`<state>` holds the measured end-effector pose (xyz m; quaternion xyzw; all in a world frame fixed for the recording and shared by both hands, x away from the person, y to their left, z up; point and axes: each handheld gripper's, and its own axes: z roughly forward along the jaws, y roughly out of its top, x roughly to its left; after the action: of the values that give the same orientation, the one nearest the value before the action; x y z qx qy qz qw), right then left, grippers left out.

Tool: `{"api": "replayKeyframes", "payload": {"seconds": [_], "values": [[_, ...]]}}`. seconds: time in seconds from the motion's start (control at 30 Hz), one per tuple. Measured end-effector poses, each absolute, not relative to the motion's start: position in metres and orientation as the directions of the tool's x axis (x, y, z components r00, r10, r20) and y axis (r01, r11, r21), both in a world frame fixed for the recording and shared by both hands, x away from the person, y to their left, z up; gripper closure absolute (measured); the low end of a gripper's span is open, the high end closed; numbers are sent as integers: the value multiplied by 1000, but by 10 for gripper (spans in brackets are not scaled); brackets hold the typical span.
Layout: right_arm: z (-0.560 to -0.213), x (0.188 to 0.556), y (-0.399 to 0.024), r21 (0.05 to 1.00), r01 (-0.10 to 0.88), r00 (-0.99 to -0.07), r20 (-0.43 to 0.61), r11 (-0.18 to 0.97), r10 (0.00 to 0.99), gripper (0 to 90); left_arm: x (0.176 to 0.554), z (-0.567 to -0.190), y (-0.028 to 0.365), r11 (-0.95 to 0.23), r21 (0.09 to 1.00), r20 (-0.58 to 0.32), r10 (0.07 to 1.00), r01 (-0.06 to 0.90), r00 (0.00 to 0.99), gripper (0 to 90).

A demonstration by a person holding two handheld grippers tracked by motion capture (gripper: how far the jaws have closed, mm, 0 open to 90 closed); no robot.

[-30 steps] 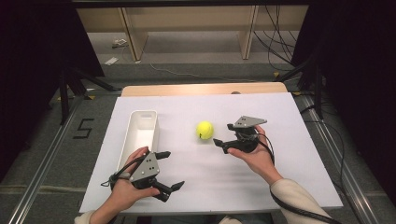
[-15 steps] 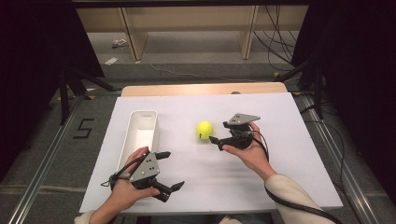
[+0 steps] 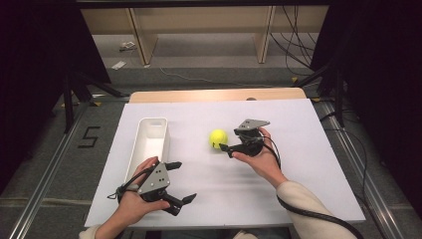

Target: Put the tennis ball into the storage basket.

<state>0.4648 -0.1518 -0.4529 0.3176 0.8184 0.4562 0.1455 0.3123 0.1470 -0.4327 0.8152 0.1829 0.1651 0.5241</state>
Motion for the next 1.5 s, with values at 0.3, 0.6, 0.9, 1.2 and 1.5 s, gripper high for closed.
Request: {"api": "replayKeyframes", "payload": {"seconds": [0.3, 0.6, 0.9, 1.2, 1.5], "values": [[-459, 475, -146, 830, 397, -753, 52, 391, 655, 156, 313, -433, 147, -384, 915, 77, 471, 126, 879, 0], [-465, 483, -138, 815, 415, -757, 63, 403, 651, 156, 312, -433, 147, -384, 915, 77, 471, 126, 879, 0], [-469, 491, -132, 809, 428, -751, 70, 404, 656, 156, 312, -433, 148, -382, 916, 76, 472, 126, 878, 0], [-475, 497, -127, 796, 443, -748, 75, 412, 660, 156, 312, -433, 148, -381, 916, 75, 473, 127, 878, 0], [-481, 504, -118, 785, 445, -754, 69, 431, 653, 157, 312, -433, 148, -380, 916, 74, 472, 127, 878, 0]]}}
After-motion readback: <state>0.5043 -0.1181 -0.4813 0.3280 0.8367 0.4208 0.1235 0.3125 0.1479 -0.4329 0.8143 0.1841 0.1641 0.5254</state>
